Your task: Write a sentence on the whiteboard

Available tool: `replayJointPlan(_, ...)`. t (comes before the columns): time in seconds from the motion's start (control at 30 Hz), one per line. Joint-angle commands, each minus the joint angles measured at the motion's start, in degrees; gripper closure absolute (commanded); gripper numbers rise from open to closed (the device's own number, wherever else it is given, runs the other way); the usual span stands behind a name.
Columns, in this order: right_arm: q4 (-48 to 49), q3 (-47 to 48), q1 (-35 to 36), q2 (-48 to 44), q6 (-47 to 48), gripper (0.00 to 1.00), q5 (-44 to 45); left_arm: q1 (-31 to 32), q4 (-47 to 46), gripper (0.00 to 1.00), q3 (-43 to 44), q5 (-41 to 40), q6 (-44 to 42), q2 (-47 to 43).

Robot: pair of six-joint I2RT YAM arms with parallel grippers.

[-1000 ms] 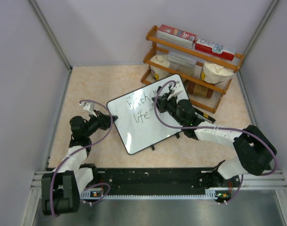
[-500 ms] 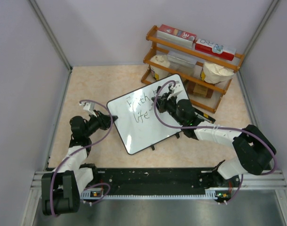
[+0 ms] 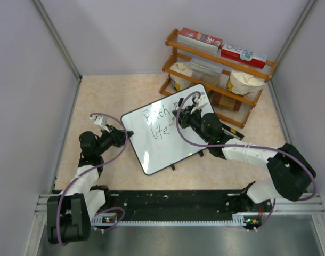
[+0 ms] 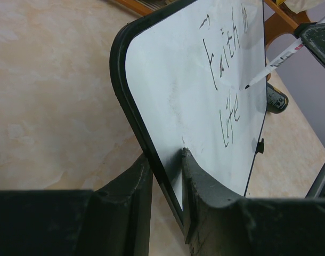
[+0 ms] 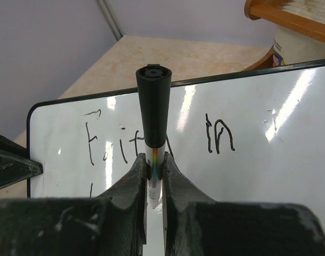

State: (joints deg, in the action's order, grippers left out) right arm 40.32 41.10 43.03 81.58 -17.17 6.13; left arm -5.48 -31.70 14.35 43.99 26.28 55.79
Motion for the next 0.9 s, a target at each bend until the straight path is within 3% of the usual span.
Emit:
replayJointPlan(0.0,1.17,-0.14,0.57,-4.41,-0.76,1.0,0.11,0.11,0.5,1.0,-0.2,-1.71,-4.49,0.81)
replayJointPlan(0.87,-2.79,1.35,-1.8,-0.98,-2.26,1.0,5.47,0.2,0.33,1.0,-0.11,-1.71,-4.49,0.99)
